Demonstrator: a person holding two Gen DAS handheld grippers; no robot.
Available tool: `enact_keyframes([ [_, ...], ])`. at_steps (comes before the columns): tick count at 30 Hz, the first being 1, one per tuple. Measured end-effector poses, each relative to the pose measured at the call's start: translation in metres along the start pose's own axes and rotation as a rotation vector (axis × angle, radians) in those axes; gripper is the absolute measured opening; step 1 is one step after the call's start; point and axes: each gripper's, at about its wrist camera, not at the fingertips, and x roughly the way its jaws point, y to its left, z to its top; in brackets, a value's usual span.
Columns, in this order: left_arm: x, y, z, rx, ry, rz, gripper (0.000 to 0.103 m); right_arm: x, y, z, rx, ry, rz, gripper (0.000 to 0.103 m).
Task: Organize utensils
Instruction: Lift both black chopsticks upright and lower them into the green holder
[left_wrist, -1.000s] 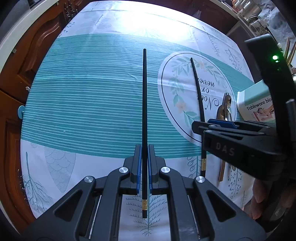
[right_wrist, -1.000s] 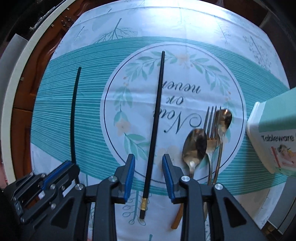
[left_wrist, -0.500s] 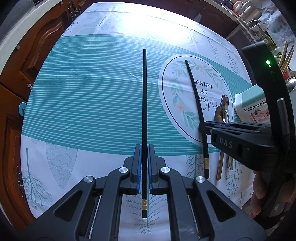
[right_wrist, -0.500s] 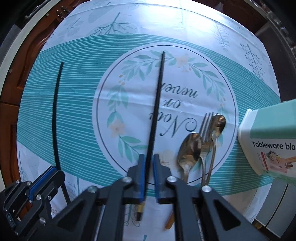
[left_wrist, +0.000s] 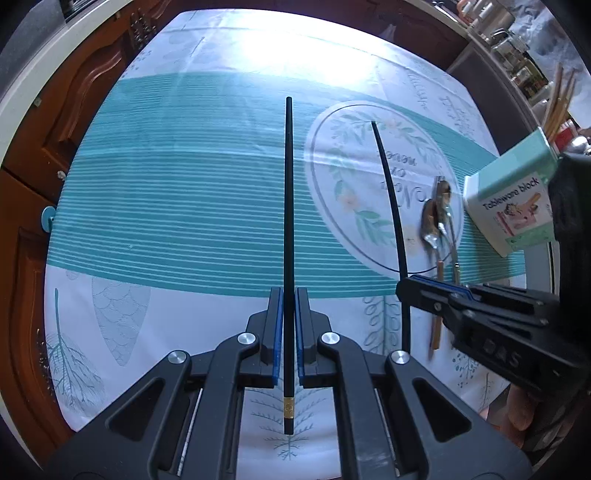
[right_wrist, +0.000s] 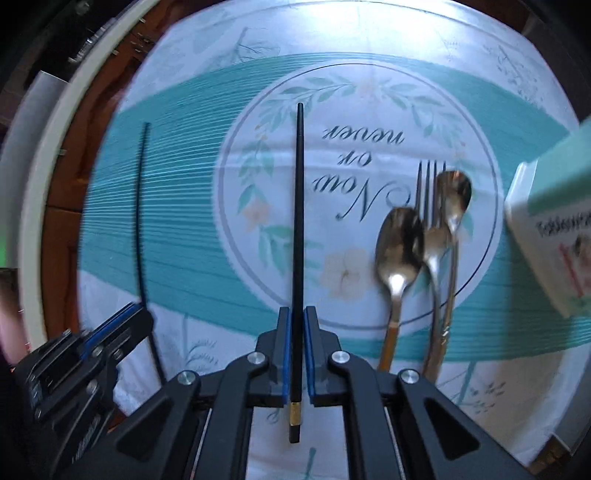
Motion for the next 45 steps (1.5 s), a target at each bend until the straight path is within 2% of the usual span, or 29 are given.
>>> enact_keyframes([
  [6,-0.023,-0.026,-0.003,0.034,-0.103,-0.074,0.004,-0.029,-0.012,-0.032,-0.022,-0.115,0.147,0.006],
  [11,-0.051,-0.058,-0.005,0.105,-0.217,-0.106,0.004,-0.069,-0.033,-0.050,-0.036,-0.305,0.248,0.006],
  [14,-0.074,-0.079,-0.003,0.144,-0.302,-0.147,0.004,-0.095,-0.046,-0.055,-0.052,-0.413,0.260,0.006],
  [20,-0.121,-0.123,0.013,0.211,-0.471,-0.220,0.004,-0.146,-0.065,-0.077,-0.116,-0.660,0.236,0.006],
  [24,-0.147,-0.162,0.036,0.270,-0.564,-0.257,0.004,-0.172,-0.064,-0.076,-0.132,-0.818,0.172,0.006],
  [30,-0.173,-0.216,0.064,0.315,-0.687,-0.338,0.004,-0.202,-0.083,-0.069,-0.124,-0.971,0.121,0.006],
  [34,-0.163,-0.241,0.083,0.313,-0.712,-0.377,0.004,-0.221,-0.099,-0.061,-0.116,-1.064,0.078,0.006],
  [37,-0.143,-0.252,0.098,0.299,-0.697,-0.393,0.004,-0.230,-0.112,-0.052,-0.118,-1.146,-0.003,0.006],
  [45,-0.089,-0.245,0.110,0.241,-0.710,-0.412,0.004,-0.218,-0.134,-0.037,-0.176,-1.214,-0.053,0.006],
])
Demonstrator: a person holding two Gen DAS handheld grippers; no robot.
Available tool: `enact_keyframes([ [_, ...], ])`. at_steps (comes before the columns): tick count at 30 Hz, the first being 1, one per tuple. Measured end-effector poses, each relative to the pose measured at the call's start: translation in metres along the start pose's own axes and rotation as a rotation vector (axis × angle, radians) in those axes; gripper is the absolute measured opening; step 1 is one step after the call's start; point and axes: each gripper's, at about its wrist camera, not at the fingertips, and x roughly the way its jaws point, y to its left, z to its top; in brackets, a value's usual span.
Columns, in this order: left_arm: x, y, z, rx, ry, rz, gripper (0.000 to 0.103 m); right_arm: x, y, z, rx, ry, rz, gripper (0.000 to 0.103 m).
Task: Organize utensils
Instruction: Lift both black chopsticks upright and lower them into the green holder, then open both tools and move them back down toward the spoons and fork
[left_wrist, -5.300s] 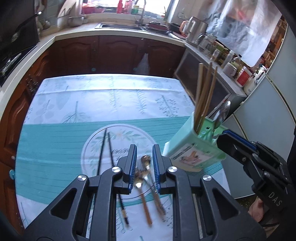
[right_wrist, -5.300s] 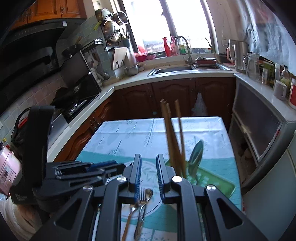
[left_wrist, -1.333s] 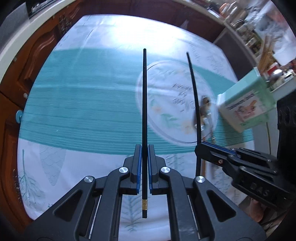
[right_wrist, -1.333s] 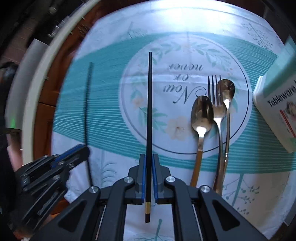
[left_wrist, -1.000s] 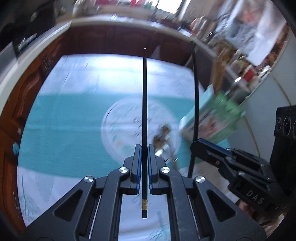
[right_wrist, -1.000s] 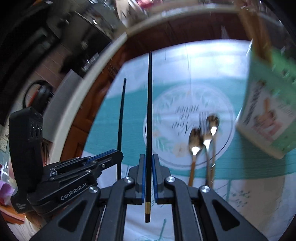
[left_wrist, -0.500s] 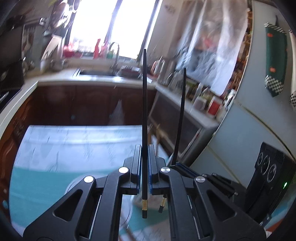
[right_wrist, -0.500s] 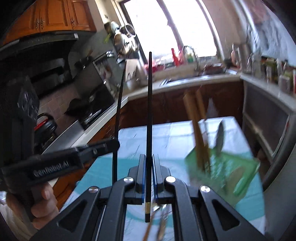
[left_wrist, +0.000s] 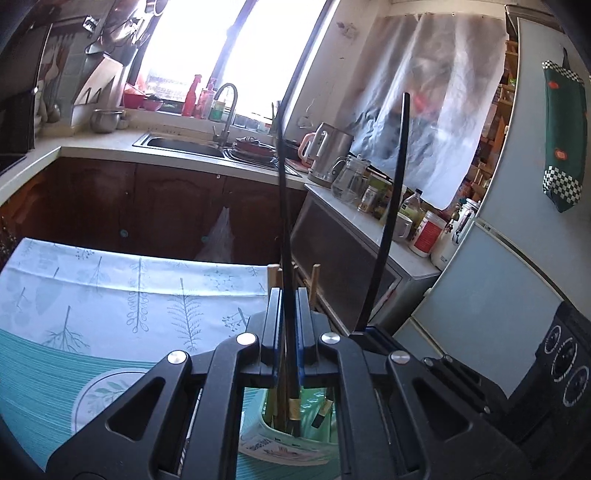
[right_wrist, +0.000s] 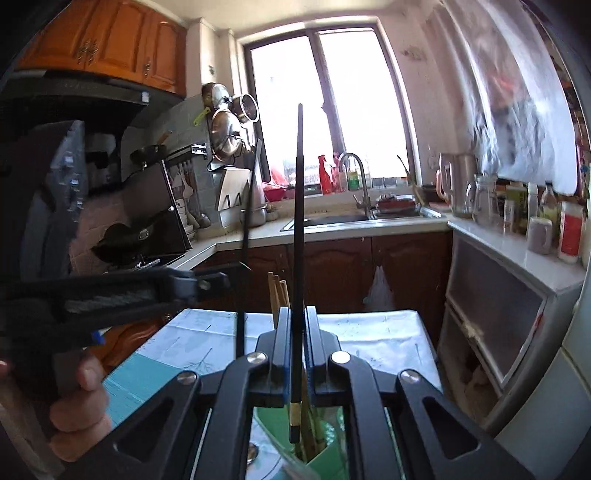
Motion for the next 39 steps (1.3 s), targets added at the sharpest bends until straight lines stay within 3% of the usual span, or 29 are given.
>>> enact_keyframes([
  [13,0.010,0.024,-0.049,0.029,0.071,0.035,0.004,0.014,0.004,-0.028,-0.112,0.010,0.000,0.006],
  [16,0.008,0.026,-0.059,0.038,0.113,0.034,0.009,0.012,0.005,-0.035,-0.119,0.039,0.011,0.006],
  [19,0.004,0.028,-0.067,0.039,0.139,0.054,0.024,0.009,0.008,-0.045,-0.112,0.073,0.017,0.007],
  [21,-0.003,0.031,-0.073,0.022,0.149,0.062,0.047,0.009,0.011,-0.050,-0.112,0.106,0.008,0.011],
  [23,-0.013,0.035,-0.077,0.004,0.146,0.074,0.055,0.007,0.013,-0.053,-0.101,0.123,0.007,0.015],
  [26,-0.027,0.045,-0.086,-0.009,0.175,0.112,0.055,0.003,0.014,-0.055,-0.072,0.130,0.012,0.022],
  [32,-0.060,0.072,-0.103,-0.043,0.229,0.188,0.055,-0.010,0.019,-0.062,-0.012,0.142,0.028,0.023],
  [39,-0.108,0.097,-0.121,-0.071,0.235,0.251,0.055,-0.020,0.036,-0.068,0.008,0.176,0.056,0.024],
])
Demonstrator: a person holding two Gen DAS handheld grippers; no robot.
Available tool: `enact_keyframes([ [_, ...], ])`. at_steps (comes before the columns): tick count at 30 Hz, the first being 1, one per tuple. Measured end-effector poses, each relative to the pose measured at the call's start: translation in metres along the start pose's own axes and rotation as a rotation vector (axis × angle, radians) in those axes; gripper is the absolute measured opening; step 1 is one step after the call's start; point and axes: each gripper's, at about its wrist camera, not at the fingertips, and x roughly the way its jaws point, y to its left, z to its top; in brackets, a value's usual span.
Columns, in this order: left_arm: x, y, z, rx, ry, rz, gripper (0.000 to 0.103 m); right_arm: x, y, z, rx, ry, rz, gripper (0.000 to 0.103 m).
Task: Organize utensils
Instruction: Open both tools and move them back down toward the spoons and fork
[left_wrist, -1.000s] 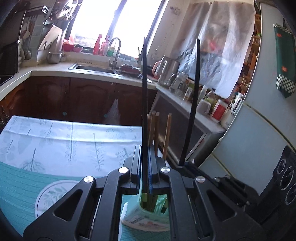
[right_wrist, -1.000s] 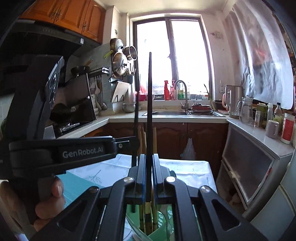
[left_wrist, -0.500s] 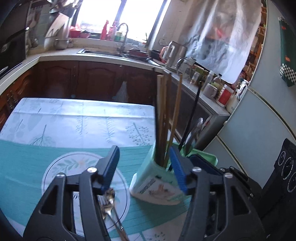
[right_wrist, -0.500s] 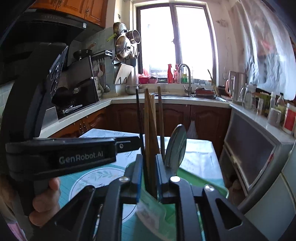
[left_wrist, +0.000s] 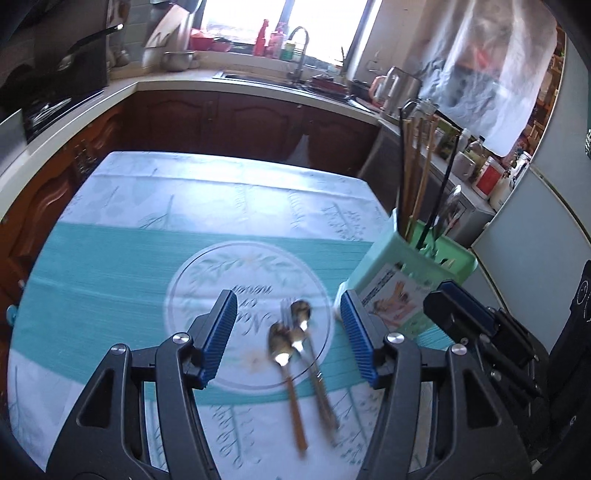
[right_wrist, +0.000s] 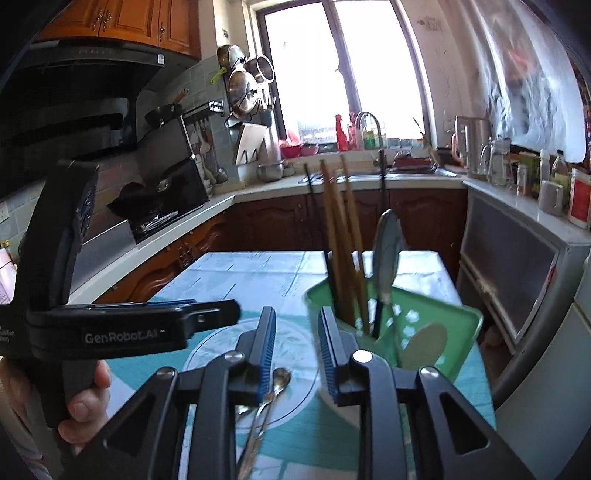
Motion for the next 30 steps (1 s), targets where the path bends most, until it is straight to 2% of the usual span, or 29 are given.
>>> enact_keyframes([
  [9,-0.038,0.023,-0.016,-0.026,-0.002,0.036,0.055,-0.012,0.037,-0.013,-0.032,0.041,0.024,0.024],
  [16,-0.040,0.027,-0.025,-0.030,0.050,0.071,0.056,-0.017,0.062,-0.020,-0.069,0.090,0.002,0.024],
  [23,-0.020,0.041,-0.037,-0.061,0.122,0.106,0.055,-0.003,0.065,-0.029,-0.049,0.192,-0.074,0.024],
  [27,0.000,0.043,-0.044,-0.032,0.182,0.151,0.055,0.002,0.060,-0.034,-0.021,0.239,-0.086,0.024],
  [30,0.017,0.039,-0.050,-0.015,0.240,0.133,0.055,0.009,0.060,-0.039,-0.040,0.276,-0.114,0.024],
])
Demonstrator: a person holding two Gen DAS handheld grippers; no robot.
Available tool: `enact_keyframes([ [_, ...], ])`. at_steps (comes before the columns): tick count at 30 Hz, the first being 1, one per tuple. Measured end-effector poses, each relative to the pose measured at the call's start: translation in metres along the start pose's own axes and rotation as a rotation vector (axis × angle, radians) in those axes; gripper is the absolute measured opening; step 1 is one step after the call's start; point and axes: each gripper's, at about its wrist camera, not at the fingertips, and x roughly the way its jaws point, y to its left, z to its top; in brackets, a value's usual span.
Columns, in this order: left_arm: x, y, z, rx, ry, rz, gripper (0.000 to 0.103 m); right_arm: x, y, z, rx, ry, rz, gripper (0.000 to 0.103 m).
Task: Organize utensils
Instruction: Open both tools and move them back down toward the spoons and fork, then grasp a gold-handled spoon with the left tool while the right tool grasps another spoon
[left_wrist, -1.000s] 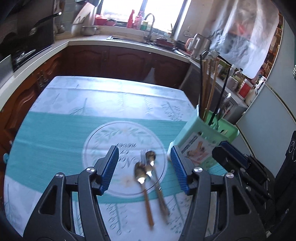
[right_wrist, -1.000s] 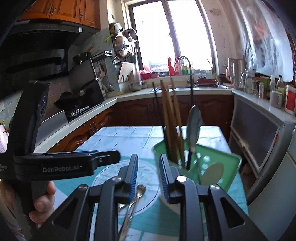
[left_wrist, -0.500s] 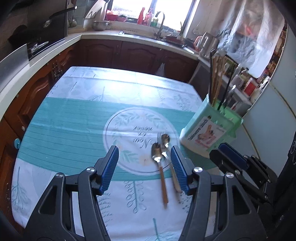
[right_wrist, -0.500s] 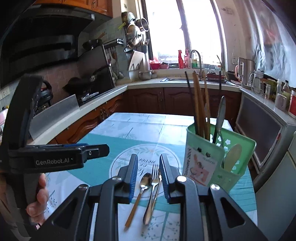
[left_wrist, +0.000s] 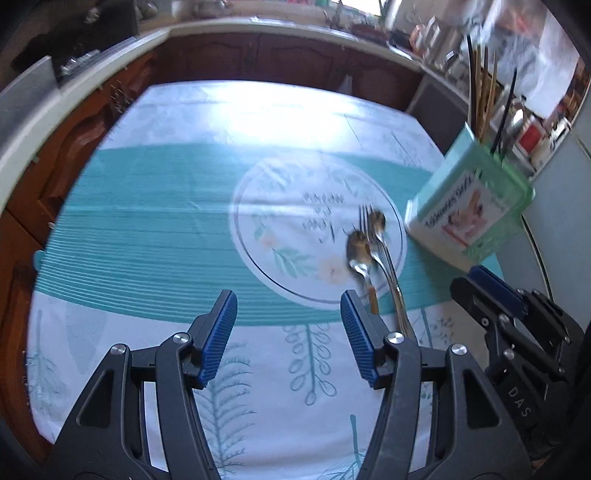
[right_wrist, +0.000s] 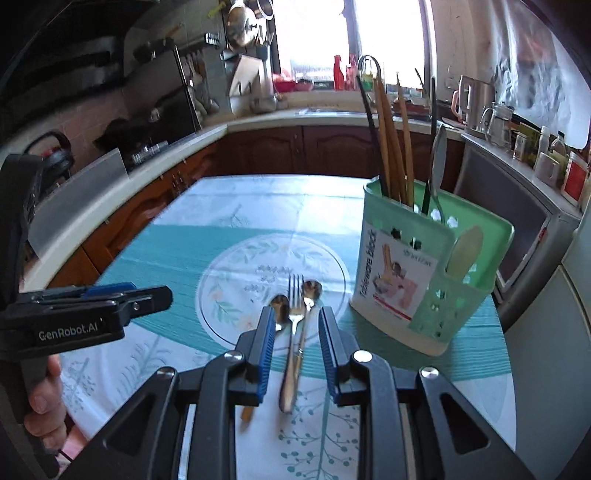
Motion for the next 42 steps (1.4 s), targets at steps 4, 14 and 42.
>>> enact_keyframes([
  [4,0.025,-0.013,0.002,0.023,0.090,-0.038,0.055,0.013,0.001,-0.005,0.004,0.045,0.012,0.024],
  [14,0.075,-0.050,0.028,0.016,0.267,-0.116,0.035,0.034,-0.025,-0.020,0.104,0.113,0.049,0.024],
  [42,0.105,-0.055,0.039,0.008,0.327,-0.057,0.004,0.058,-0.054,-0.028,0.189,0.189,0.089,0.024],
])
